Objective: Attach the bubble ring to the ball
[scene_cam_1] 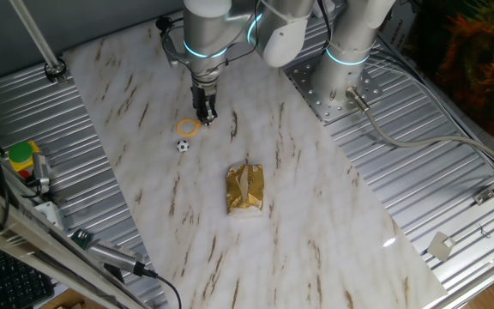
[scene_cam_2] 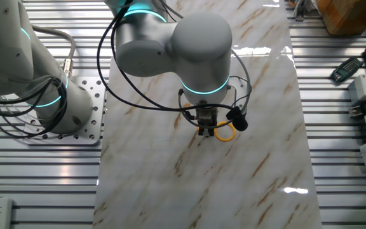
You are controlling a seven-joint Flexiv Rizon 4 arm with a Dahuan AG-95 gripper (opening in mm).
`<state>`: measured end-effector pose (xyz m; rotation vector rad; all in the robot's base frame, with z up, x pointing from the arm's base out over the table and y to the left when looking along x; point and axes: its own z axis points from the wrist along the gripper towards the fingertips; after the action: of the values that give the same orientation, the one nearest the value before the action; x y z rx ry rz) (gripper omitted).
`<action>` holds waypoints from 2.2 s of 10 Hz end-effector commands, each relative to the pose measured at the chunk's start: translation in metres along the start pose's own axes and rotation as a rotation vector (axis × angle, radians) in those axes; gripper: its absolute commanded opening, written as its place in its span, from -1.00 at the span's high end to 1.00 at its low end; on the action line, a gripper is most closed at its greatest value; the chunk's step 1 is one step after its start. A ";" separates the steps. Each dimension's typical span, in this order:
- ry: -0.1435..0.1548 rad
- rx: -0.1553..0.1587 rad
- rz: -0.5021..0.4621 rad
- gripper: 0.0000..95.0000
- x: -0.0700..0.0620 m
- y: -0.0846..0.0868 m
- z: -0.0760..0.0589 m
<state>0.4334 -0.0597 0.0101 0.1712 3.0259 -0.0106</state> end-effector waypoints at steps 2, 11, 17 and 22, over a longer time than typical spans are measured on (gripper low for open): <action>-0.003 -0.002 -0.006 0.60 0.000 0.000 0.000; -0.005 -0.002 0.000 1.00 0.001 0.000 0.003; -0.009 -0.003 -0.002 1.00 0.001 0.000 0.001; -0.004 0.000 -0.017 1.00 -0.001 -0.002 -0.008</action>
<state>0.4322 -0.0620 0.0207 0.1380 3.0250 -0.0129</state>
